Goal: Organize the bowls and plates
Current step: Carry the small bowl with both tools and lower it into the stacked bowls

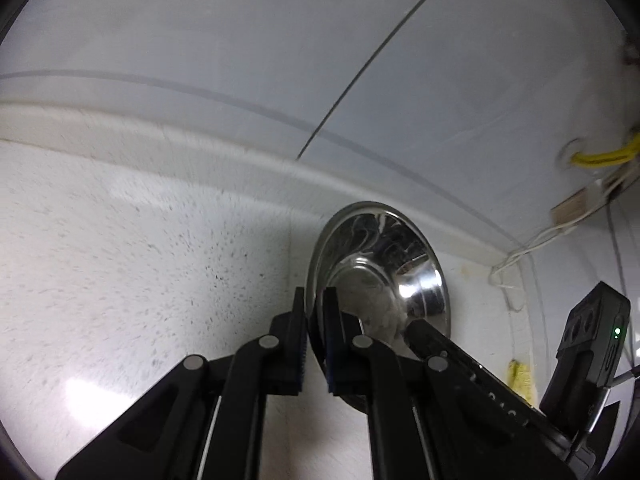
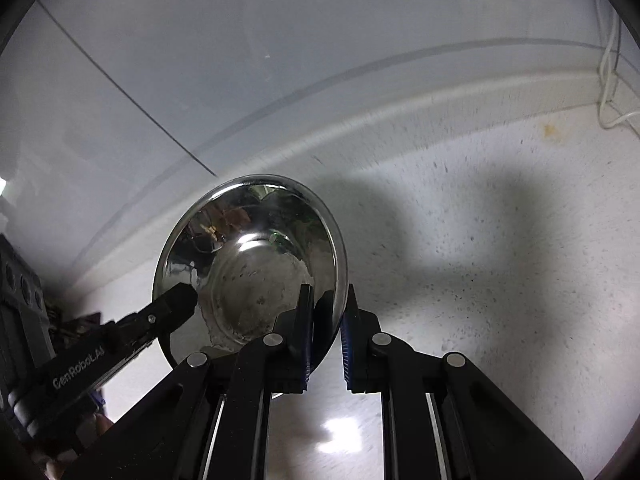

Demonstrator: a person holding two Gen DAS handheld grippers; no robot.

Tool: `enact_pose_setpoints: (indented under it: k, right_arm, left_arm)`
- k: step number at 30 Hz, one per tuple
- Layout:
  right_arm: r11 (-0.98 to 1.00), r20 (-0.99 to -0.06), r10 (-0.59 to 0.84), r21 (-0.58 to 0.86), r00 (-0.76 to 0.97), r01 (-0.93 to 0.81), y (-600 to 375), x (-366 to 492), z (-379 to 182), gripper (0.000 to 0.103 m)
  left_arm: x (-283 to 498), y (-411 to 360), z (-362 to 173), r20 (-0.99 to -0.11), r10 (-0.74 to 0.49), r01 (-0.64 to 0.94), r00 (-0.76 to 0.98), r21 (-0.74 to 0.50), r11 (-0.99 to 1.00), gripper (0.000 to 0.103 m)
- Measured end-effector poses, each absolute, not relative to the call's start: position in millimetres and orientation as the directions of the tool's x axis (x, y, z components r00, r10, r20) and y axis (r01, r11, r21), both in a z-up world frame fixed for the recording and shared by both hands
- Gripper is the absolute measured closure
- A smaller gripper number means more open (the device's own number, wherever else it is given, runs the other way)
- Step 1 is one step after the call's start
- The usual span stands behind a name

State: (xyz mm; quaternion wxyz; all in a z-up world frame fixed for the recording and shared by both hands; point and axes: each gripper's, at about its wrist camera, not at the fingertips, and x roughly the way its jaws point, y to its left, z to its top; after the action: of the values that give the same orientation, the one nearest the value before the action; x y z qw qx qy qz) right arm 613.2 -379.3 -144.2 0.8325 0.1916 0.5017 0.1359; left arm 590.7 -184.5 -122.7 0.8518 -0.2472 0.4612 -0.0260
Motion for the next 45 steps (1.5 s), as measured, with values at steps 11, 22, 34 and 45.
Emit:
enact_pose_setpoints:
  k: [11, 22, 34, 45]
  right_arm:
    - [0.889, -0.697, 0.410, 0.449, 0.589, -0.088, -403, 514, -36, 0.091]
    - [0.906, -0.708, 0.372, 0.419, 0.600, -0.068, -487, 325, -41, 0.091]
    - [0.905, -0.812, 0.369, 0.425, 0.451, 0.026, -513, 274, -143, 0.091]
    - [0.906, -0.836, 0.376, 0.423, 0.399, 0.034, -494, 279, -148, 0.090]
  left_arm:
    - [492, -213, -12, -0.690, -0.295, -0.102, 0.660, -0.472, 0.876, 0.097]
    - [340, -291, -40, -0.722, -0.501, 0.048, 0.477, -0.548, 0.835, 0.096]
    - [293, -325, -141, -0.850, -0.436, -0.039, 0.295, -0.466, 0.884, 0.095]
    - [303, -336, -163, -0.881, -0.391, -0.035, 0.268, -0.415, 0.909, 0.093]
